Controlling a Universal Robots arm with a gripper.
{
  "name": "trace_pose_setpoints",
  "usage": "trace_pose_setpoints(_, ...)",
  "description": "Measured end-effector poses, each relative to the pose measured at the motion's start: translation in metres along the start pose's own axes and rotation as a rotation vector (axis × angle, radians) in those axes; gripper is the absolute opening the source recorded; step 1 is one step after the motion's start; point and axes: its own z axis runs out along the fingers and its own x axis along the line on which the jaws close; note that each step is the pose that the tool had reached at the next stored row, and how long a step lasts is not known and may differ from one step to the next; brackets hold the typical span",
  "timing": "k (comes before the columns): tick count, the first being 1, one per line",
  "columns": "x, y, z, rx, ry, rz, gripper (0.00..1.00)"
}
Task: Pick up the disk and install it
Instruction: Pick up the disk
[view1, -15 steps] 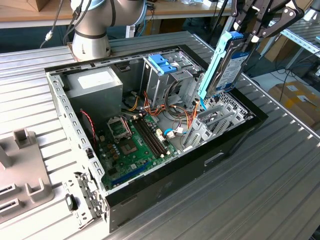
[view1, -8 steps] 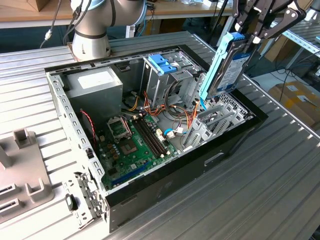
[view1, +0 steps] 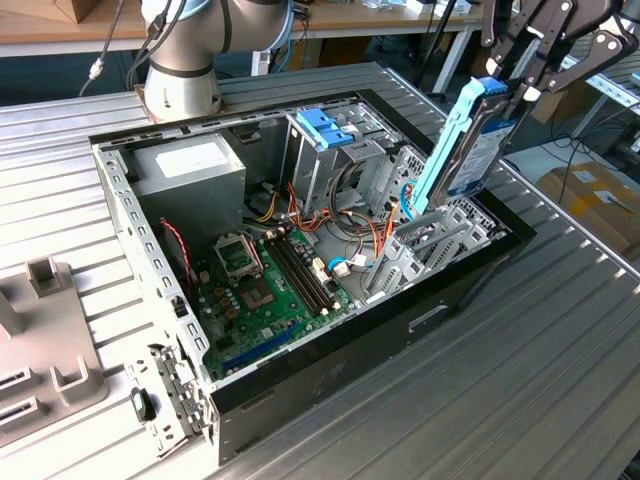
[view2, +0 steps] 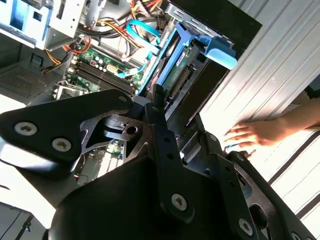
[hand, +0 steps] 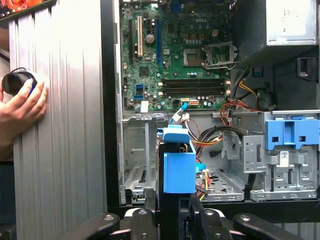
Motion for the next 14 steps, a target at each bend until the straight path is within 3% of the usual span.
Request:
trace_pose_setpoints(11,0.0047,0.0,0.0002,0.0,-0.0001,0.0,0.35)
trace_pose_setpoints(14,0.0065,-0.0001,0.0028,0.0,0.0,0.0,0.35)
